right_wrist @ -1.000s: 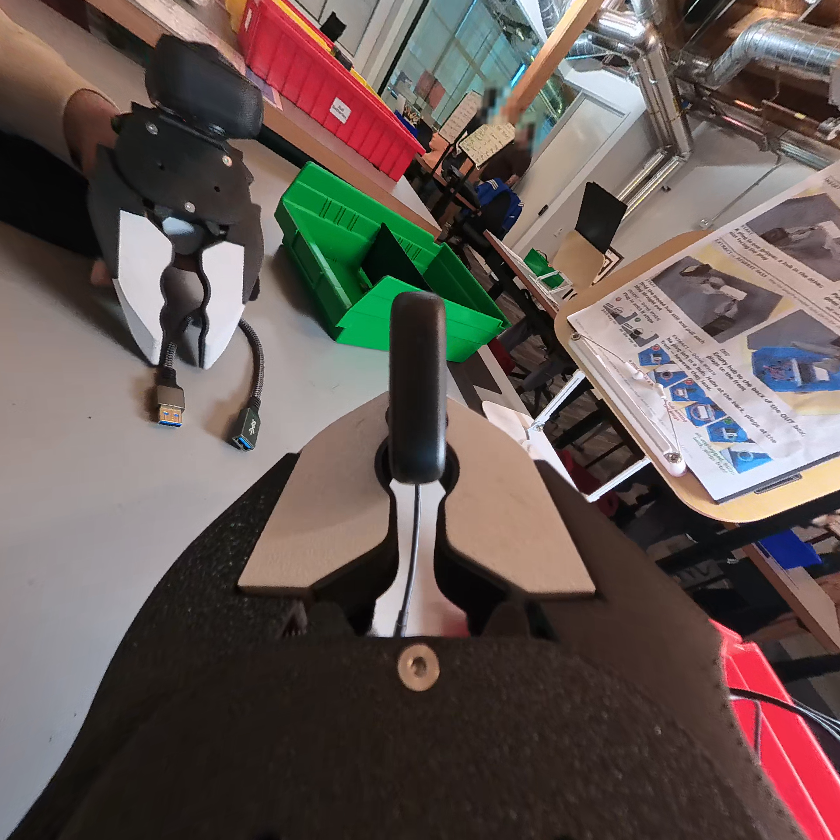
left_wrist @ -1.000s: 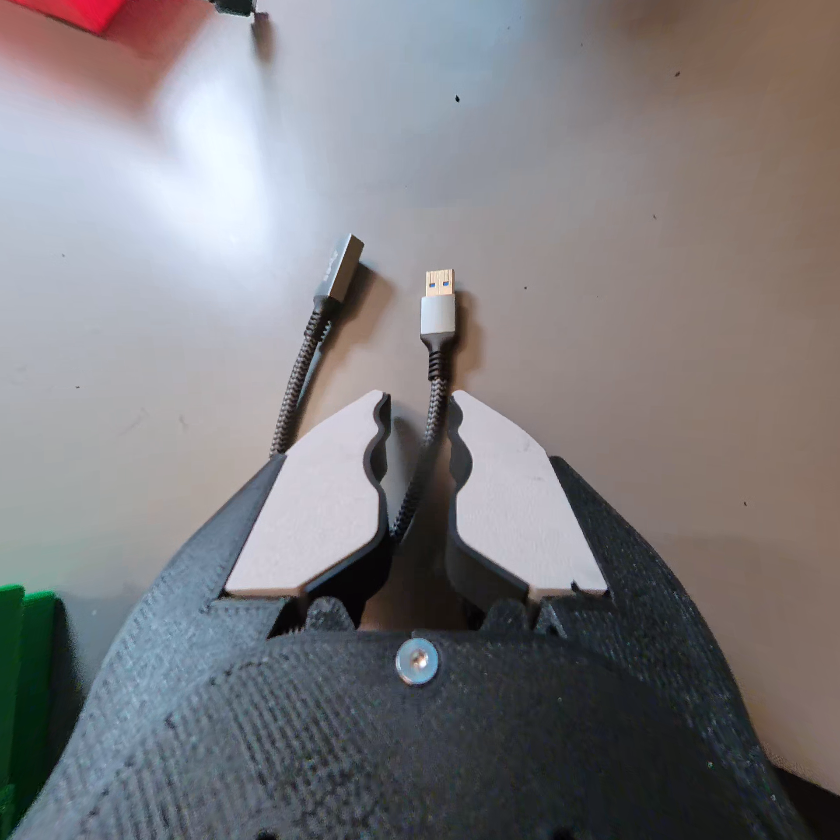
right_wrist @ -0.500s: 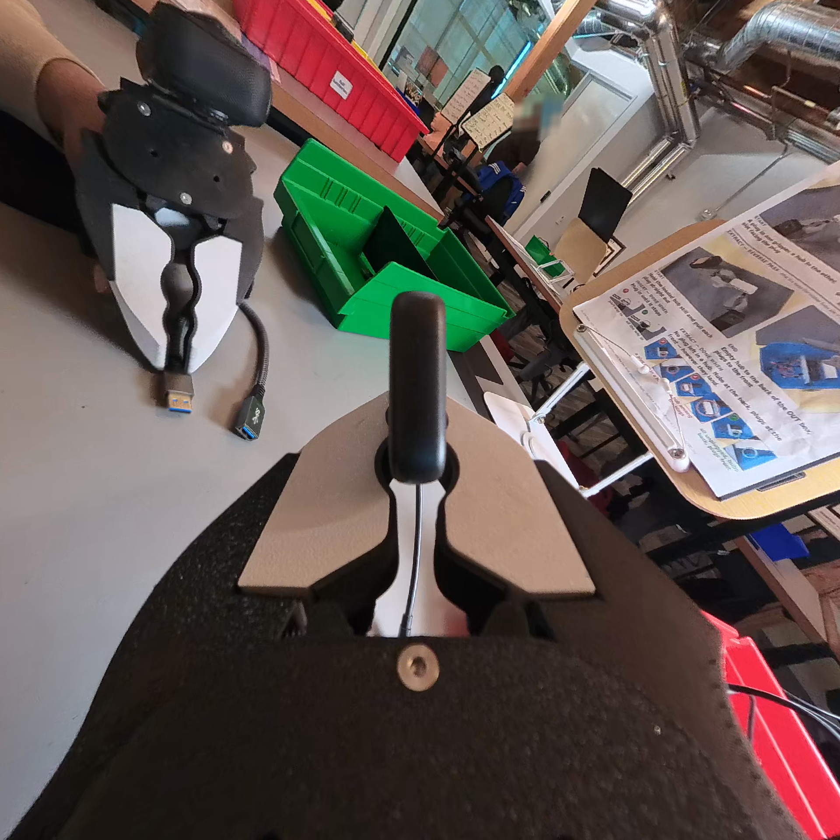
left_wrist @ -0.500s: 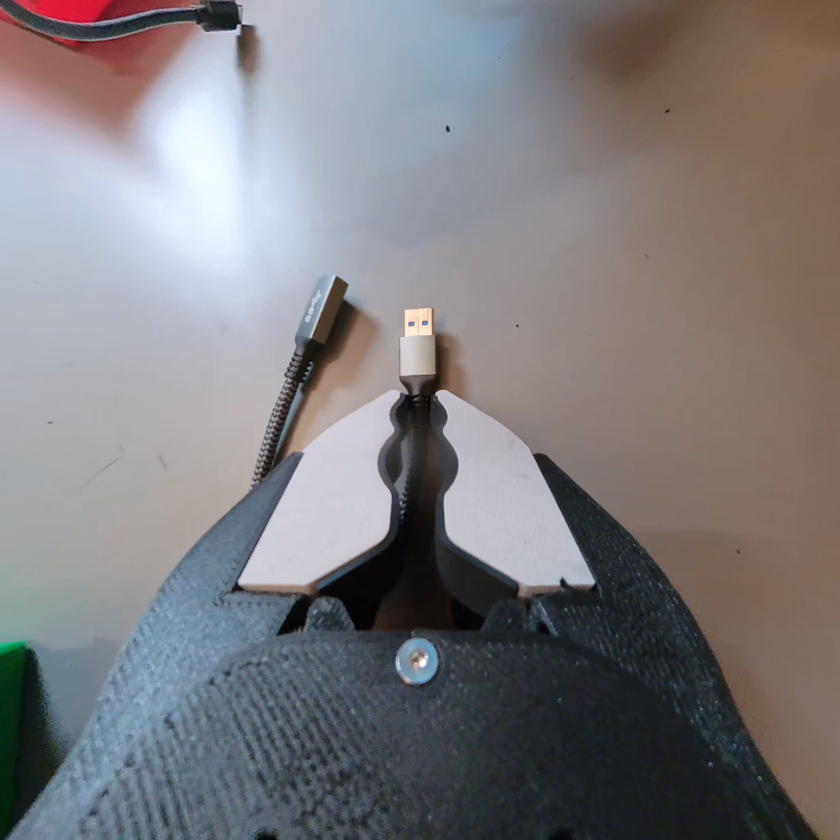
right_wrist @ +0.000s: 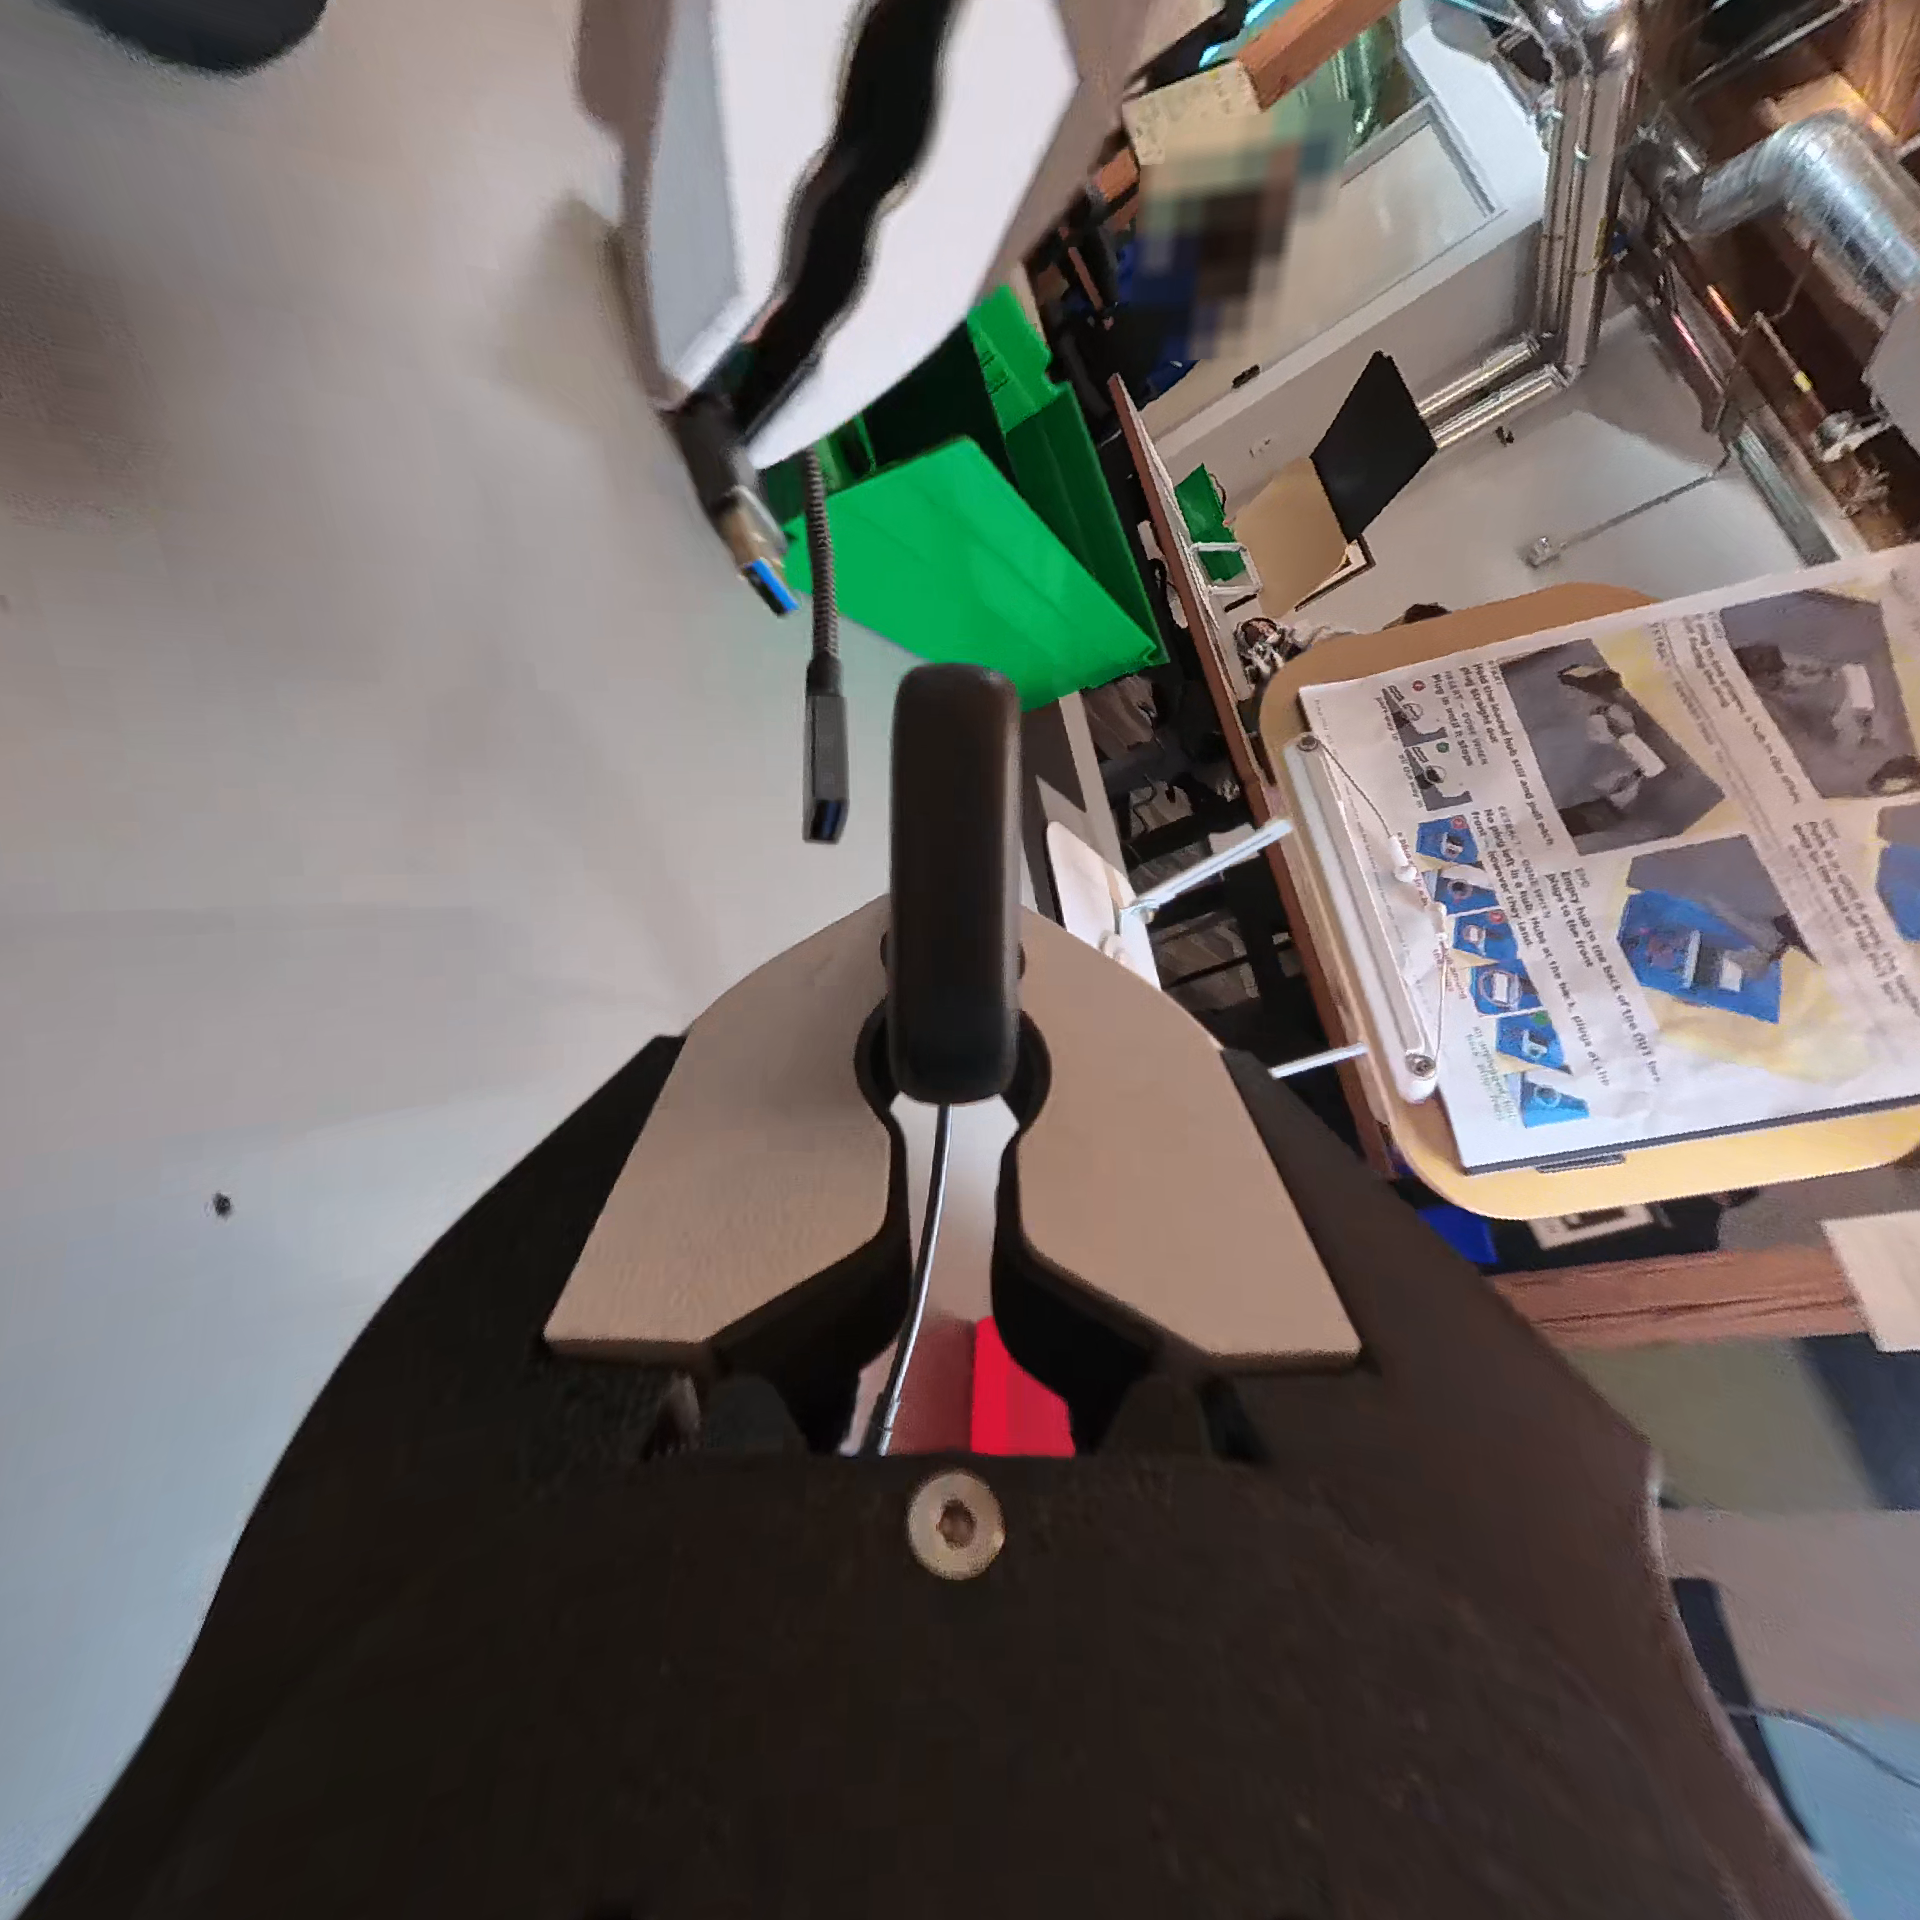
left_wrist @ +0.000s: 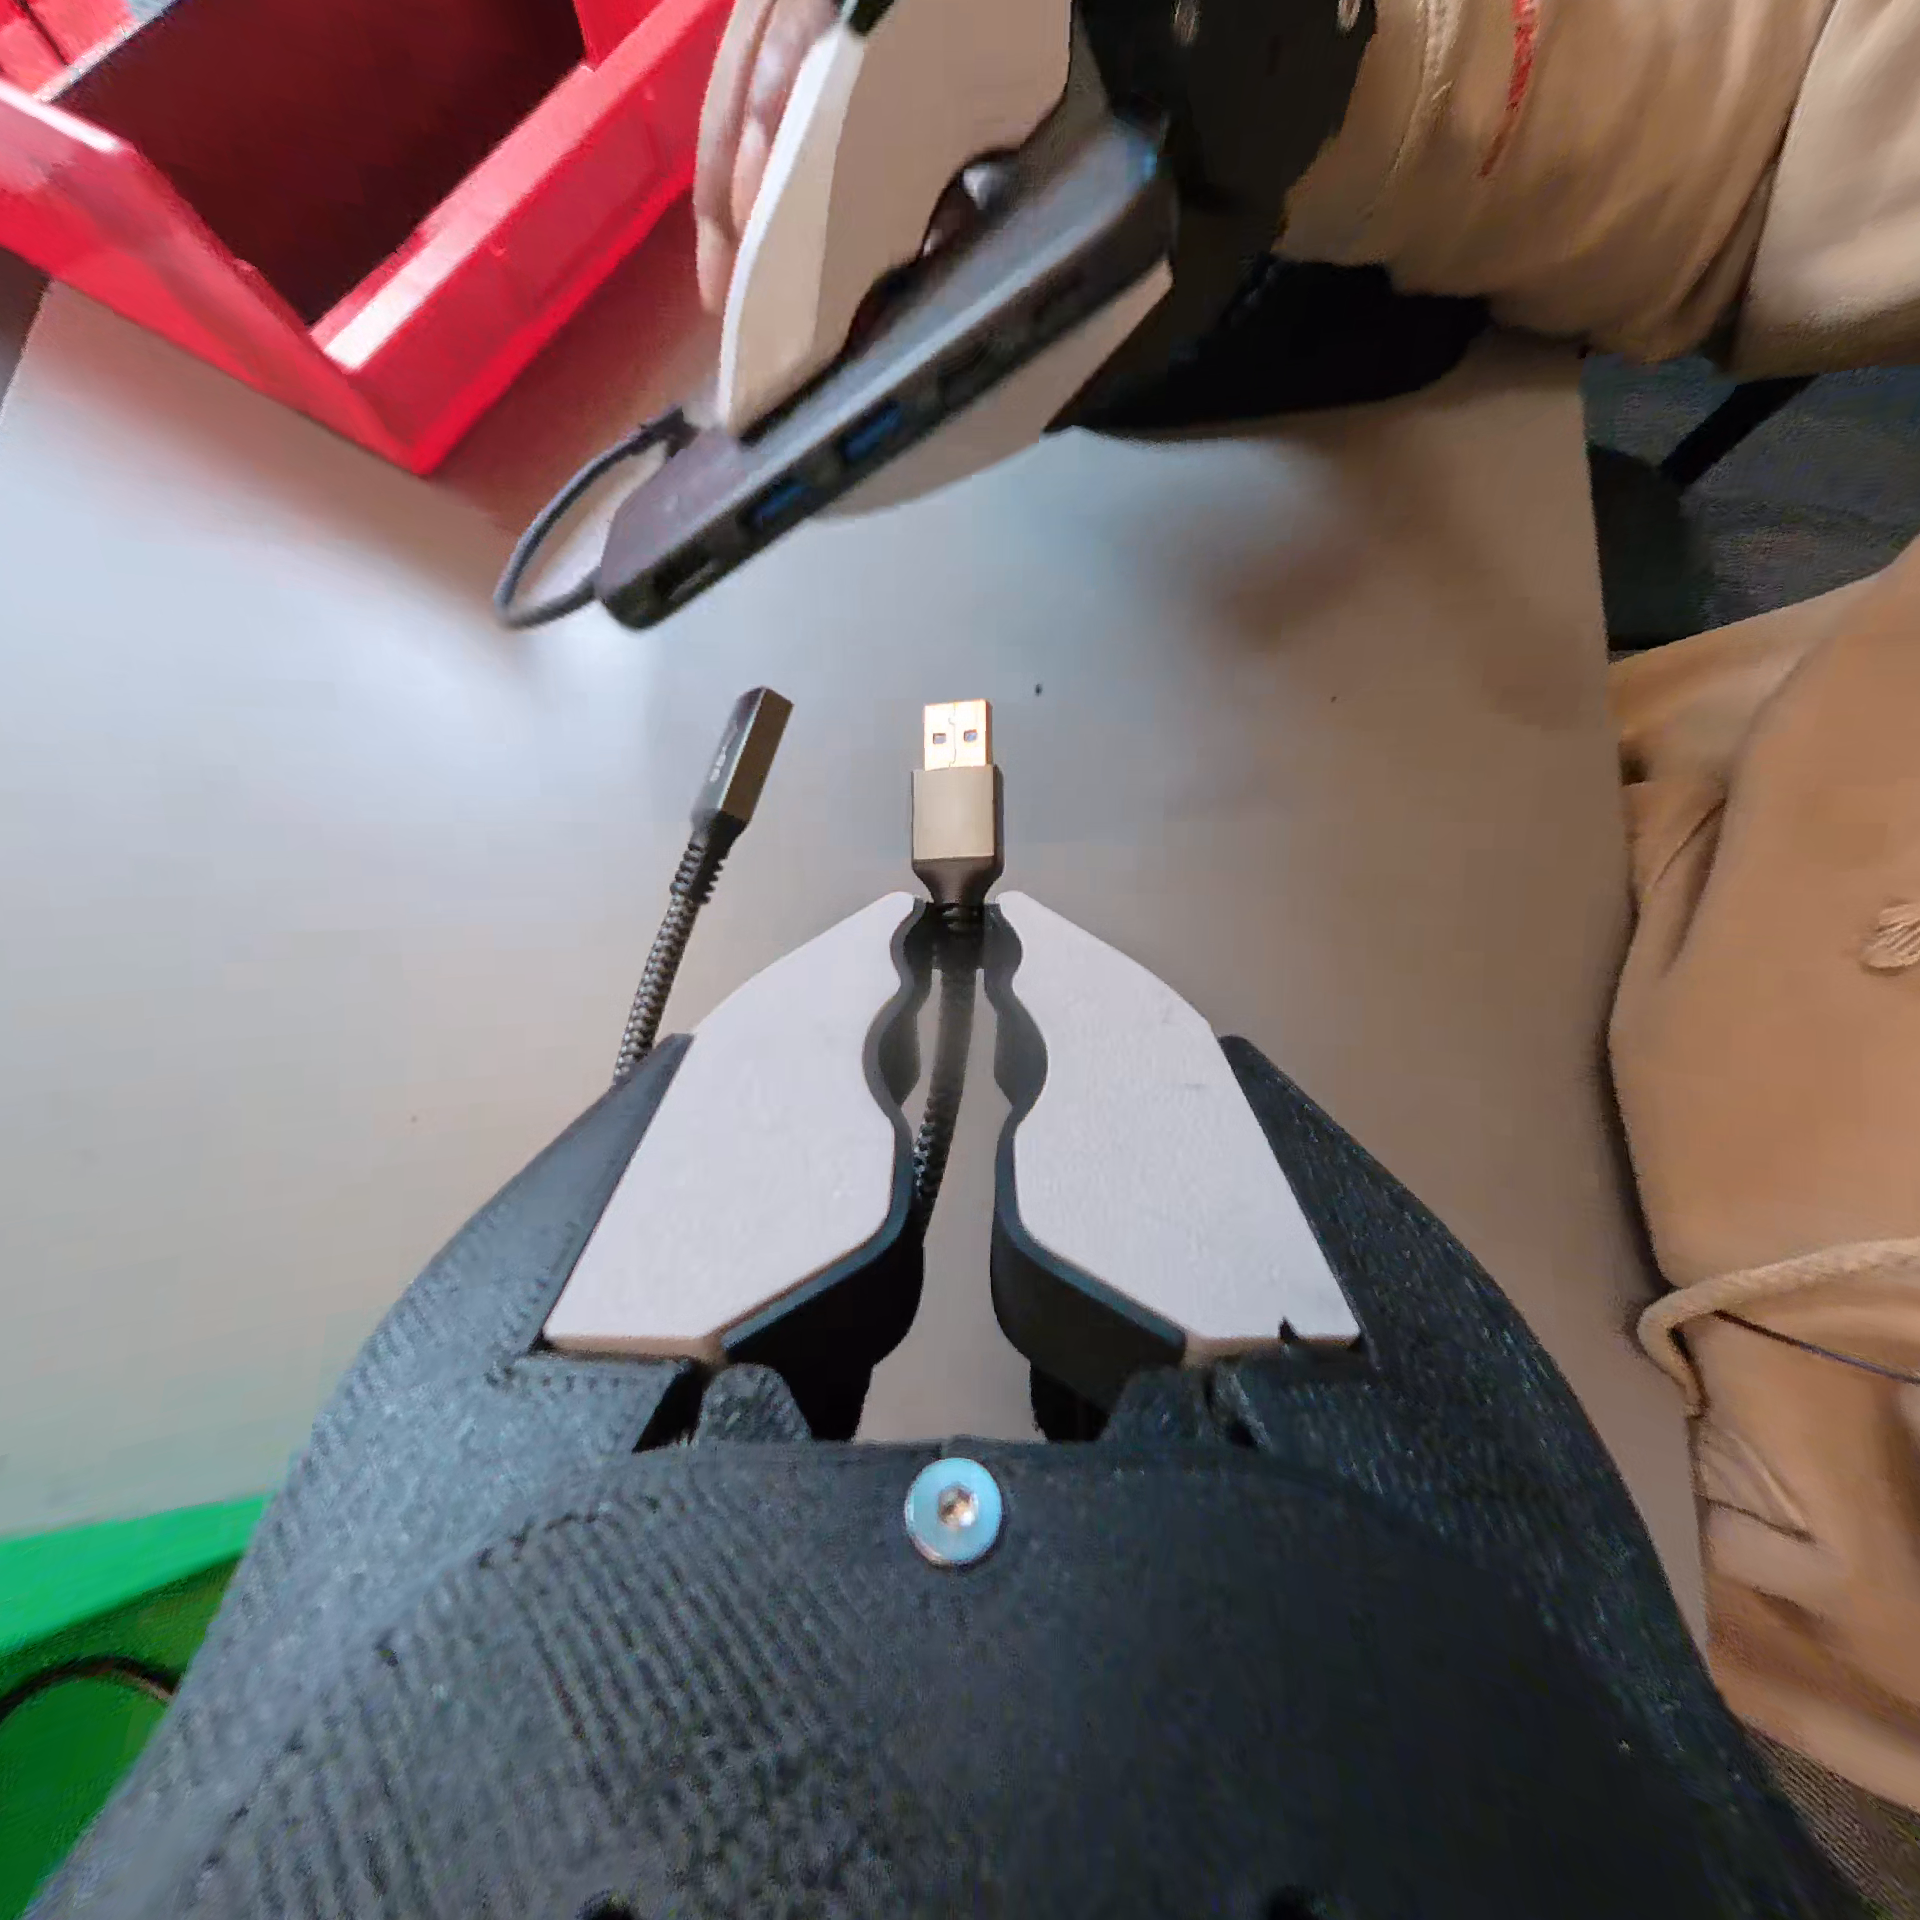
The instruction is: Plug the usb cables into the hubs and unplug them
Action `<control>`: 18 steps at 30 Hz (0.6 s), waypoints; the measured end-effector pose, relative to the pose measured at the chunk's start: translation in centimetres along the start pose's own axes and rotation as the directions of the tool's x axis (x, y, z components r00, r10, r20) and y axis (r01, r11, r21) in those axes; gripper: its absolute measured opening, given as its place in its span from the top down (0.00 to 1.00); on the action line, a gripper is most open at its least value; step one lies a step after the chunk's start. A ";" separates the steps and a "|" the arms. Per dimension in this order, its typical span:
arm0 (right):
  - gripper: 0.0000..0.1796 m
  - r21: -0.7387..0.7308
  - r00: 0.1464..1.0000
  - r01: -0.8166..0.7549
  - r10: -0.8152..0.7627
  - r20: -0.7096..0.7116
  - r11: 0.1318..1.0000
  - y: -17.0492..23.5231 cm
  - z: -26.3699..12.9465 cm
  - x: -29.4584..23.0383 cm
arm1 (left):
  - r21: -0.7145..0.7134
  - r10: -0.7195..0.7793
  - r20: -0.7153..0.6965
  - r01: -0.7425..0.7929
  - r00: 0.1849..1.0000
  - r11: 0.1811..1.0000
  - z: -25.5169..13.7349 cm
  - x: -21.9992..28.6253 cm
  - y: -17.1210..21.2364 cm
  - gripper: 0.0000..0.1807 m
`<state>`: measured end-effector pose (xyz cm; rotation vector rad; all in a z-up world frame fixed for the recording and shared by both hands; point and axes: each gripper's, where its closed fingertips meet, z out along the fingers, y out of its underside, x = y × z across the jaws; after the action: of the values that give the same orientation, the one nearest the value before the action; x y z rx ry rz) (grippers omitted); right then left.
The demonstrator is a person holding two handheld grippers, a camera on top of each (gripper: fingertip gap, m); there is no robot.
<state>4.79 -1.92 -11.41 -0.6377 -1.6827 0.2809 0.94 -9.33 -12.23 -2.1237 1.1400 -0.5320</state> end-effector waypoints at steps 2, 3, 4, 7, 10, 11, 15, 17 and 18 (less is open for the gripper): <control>0.93 -0.023 0.999 0.050 -0.049 0.008 0.998 0.3 0.2 -0.5 | -0.034 -0.012 -0.018 0.011 1.000 0.999 0.7 -0.2 -0.7 0.95; 0.93 -0.033 0.997 0.072 -0.071 0.011 0.997 0.4 0.3 -0.7 | -0.045 -0.017 -0.025 0.016 1.000 0.999 1.0 -0.3 -1.0 0.95; 0.93 -0.041 0.996 0.094 -0.093 0.011 0.995 0.6 0.4 -0.9 | -0.055 -0.024 -0.030 0.022 0.999 0.998 1.2 -0.4 -1.3 0.95; 0.93 -0.062 0.989 0.148 -0.148 0.010 0.987 0.8 0.5 -1.2 | -0.069 -0.036 -0.039 0.033 0.999 0.997 1.8 -0.8 -1.9 0.95; 0.93 -0.064 0.985 0.175 -0.174 0.015 0.983 0.7 0.6 -1.5 | -0.096 -0.047 -0.027 0.045 0.999 0.994 2.4 -1.2 -1.8 0.95; 0.93 -0.068 0.983 0.183 -0.183 0.016 0.981 0.7 0.7 -1.6 | -0.098 -0.049 -0.028 0.046 0.998 0.994 2.5 -1.2 -1.8 0.95; 0.93 -0.079 0.978 0.211 -0.210 0.015 0.974 0.6 0.9 -1.8 | -0.109 -0.069 -0.036 0.065 0.997 0.992 2.6 -1.2 -1.5 0.95; 0.93 -0.089 0.972 0.236 -0.236 0.017 0.968 0.5 1.1 -2.1 | -0.116 -0.083 -0.041 0.078 0.996 0.990 2.6 -1.1 -1.4 0.95; 0.93 -0.098 0.969 0.248 -0.247 0.018 0.964 0.5 1.2 -2.2 | -0.117 -0.093 -0.045 0.087 0.995 0.989 2.6 -1.1 -1.4 0.95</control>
<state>3.96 -2.54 -13.82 -0.4925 -1.7700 0.0196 2.72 -6.95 -13.11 -2.2812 1.1304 -0.5767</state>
